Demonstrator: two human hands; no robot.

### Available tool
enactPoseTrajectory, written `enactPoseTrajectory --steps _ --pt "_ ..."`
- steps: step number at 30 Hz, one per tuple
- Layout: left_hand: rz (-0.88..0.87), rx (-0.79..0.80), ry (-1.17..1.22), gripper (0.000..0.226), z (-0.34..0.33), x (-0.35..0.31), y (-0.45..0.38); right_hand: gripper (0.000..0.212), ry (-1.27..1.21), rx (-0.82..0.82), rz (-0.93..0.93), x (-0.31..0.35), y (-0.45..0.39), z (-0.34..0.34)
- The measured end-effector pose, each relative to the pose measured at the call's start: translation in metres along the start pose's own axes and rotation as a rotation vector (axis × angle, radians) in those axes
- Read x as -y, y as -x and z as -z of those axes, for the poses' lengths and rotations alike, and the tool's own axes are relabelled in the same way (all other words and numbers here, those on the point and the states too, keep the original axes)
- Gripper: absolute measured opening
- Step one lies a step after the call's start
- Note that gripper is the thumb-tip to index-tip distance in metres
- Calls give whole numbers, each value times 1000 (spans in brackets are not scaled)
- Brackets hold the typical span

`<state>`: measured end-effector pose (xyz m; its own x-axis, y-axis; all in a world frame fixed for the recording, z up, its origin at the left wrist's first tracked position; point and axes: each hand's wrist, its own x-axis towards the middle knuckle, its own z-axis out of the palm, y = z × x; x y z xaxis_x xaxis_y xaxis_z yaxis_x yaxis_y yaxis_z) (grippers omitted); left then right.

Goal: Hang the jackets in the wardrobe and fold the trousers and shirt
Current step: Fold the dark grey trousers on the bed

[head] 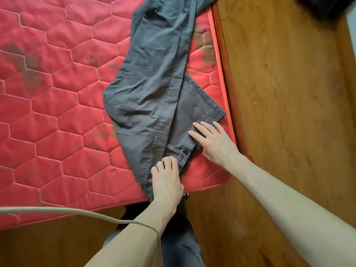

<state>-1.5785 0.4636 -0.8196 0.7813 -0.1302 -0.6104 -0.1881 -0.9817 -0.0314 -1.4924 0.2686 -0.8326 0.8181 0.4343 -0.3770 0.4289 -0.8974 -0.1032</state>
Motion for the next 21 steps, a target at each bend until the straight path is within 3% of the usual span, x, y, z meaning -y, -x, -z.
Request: enactPoseTrajectory --steps 4,7,12,16,19,21 --pt "-9 4 15 66 4 11 -13 32 44 -270 95 -4 -9 3" --pt "-8 41 83 62 7 18 -20 15 5 -322 116 -1 -18 11" --pt "177 13 304 21 26 36 -22 19 -42 -233 53 8 -20 35" --pt "338 -21 481 19 63 57 -5 20 -76 -210 23 21 -10 83" --pt "293 -52 488 35 115 81 26 6 -104 -274 1 34 12 141" --pt "164 -70 430 31 157 105 44 5 -124 -331 8 37 30 182"
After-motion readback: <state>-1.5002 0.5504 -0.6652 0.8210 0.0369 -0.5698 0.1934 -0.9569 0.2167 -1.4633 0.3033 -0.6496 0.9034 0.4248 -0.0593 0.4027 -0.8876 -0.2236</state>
